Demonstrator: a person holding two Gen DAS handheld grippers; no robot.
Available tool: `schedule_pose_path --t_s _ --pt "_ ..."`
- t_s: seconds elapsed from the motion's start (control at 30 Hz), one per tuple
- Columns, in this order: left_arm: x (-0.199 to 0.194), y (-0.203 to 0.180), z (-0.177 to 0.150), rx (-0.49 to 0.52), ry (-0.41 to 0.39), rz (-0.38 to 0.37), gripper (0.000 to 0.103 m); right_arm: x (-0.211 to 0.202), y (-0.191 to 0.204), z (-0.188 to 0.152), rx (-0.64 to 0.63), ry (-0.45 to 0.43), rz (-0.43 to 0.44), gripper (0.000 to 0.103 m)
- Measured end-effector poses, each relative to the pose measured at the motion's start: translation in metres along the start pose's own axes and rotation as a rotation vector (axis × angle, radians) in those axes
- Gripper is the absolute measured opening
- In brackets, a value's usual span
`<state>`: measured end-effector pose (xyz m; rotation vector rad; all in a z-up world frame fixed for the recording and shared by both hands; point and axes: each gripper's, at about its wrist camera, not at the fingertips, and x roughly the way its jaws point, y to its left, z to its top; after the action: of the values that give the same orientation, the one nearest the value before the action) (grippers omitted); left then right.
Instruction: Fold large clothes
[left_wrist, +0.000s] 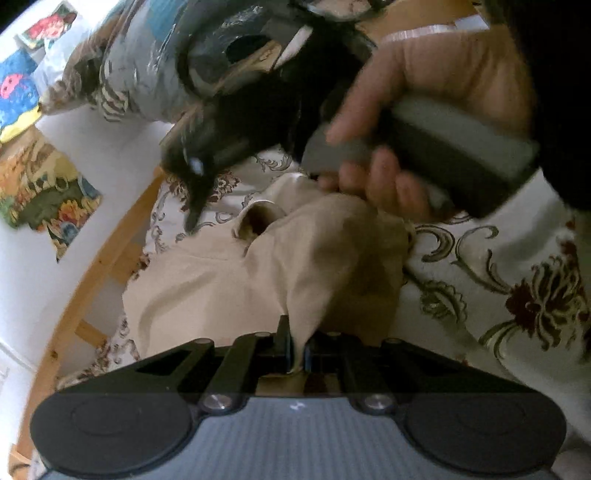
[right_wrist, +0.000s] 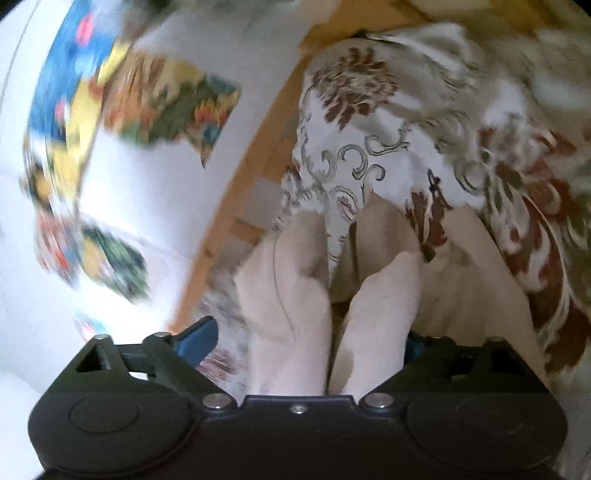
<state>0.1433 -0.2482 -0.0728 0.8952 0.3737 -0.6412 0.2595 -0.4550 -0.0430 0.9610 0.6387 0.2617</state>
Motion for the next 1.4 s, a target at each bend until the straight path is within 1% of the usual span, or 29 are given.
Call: schedule_pose_path --t_s 0.03,0.07,0.1,0.13,0.2,0.3,0.33,0.37,0.43,0.47,0.5,0.57,0.63,0.67,0.73,0.8,0.87,0.93,0.97,1.03,1.1,1.2,1.27,1.4 --pt "0.000 0.002 -0.002 -0.016 -0.003 -0.008 0.006 0.006 0.005 -0.002 -0.060 0.014 -0.024 0.083" --pt "0.000 0.004 -0.003 -0.033 -0.005 -0.017 0.006 0.011 0.009 -0.004 -0.109 0.029 -0.052 0.063" --pt "0.000 0.007 -0.002 -0.051 -0.007 -0.030 0.007 0.016 0.011 -0.006 -0.143 0.039 -0.078 0.030" --pt "-0.001 0.009 -0.003 -0.079 -0.012 -0.043 0.008 0.017 0.011 -0.008 -0.168 0.040 -0.101 0.018" --pt "-0.003 0.014 -0.004 -0.126 -0.023 -0.068 0.010 0.017 0.012 -0.009 -0.184 0.036 -0.102 0.007" --pt "-0.008 0.026 -0.007 -0.216 -0.037 -0.124 0.015 0.010 0.018 -0.015 -0.288 0.025 -0.144 0.006" --pt "-0.012 0.031 -0.010 -0.255 -0.045 -0.151 0.020 0.010 0.020 -0.017 -0.319 0.025 -0.168 0.006" --pt "-0.017 0.036 -0.012 -0.297 -0.056 -0.178 0.023 0.012 0.022 -0.020 -0.349 0.027 -0.193 0.006" --pt "-0.026 0.047 -0.016 -0.366 -0.076 -0.235 0.034 0.014 0.024 -0.021 -0.377 0.020 -0.216 0.006" --pt "-0.032 0.052 -0.019 -0.394 -0.091 -0.255 0.036 0.015 0.025 -0.022 -0.399 0.019 -0.230 0.006" --pt "-0.039 0.056 -0.022 -0.415 -0.107 -0.259 0.037 0.016 0.026 -0.024 -0.420 0.018 -0.241 0.006" --pt "-0.054 0.063 -0.028 -0.439 -0.137 -0.244 0.044 0.019 0.027 -0.026 -0.460 0.017 -0.264 0.006" --pt "-0.067 0.072 -0.037 -0.478 -0.156 -0.221 0.054 0.019 0.025 -0.026 -0.471 0.016 -0.280 0.006" --pt "-0.071 0.077 -0.042 -0.508 -0.163 -0.214 0.057 0.019 0.024 -0.026 -0.473 0.014 -0.284 0.006" --pt "-0.074 0.091 -0.055 -0.607 -0.157 -0.202 0.066 0.019 0.023 -0.027 -0.486 0.008 -0.301 0.006" --pt "-0.069 0.109 -0.071 -0.725 -0.134 -0.191 0.068 0.019 0.027 -0.029 -0.526 0.001 -0.319 0.006" --pt "-0.057 0.126 -0.085 -0.849 -0.084 -0.174 0.068 0.021 0.031 -0.032 -0.573 -0.012 -0.343 0.006" --pt "-0.043 0.143 -0.098 -0.967 -0.048 -0.170 0.068 0.025 0.036 -0.037 -0.655 -0.028 -0.375 0.006" --pt "-0.036 0.150 -0.104 -1.019 -0.030 -0.170 0.068 0.029 0.040 -0.041 -0.720 -0.039 -0.401 0.006" --pt "-0.019 0.159 -0.115 -1.100 0.024 -0.189 0.068 0.037 0.047 -0.051 -0.850 -0.059 -0.452 0.006" --pt "-0.008 0.163 -0.130 -1.166 0.032 -0.227 0.068 0.046 0.050 -0.057 -0.923 -0.068 -0.491 0.006" --pt "0.007 0.160 -0.142 -1.222 0.055 -0.292 0.074 0.058 0.041 -0.058 -0.932 -0.025 -0.527 0.008" --pt "0.014 0.156 -0.148 -1.233 0.074 -0.321 0.074 0.063 0.035 -0.058 -0.928 0.000 -0.549 0.009" --pt "0.021 0.146 -0.147 -1.182 0.079 -0.306 0.076 0.070 0.028 -0.062 -0.936 0.019 -0.574 0.013"
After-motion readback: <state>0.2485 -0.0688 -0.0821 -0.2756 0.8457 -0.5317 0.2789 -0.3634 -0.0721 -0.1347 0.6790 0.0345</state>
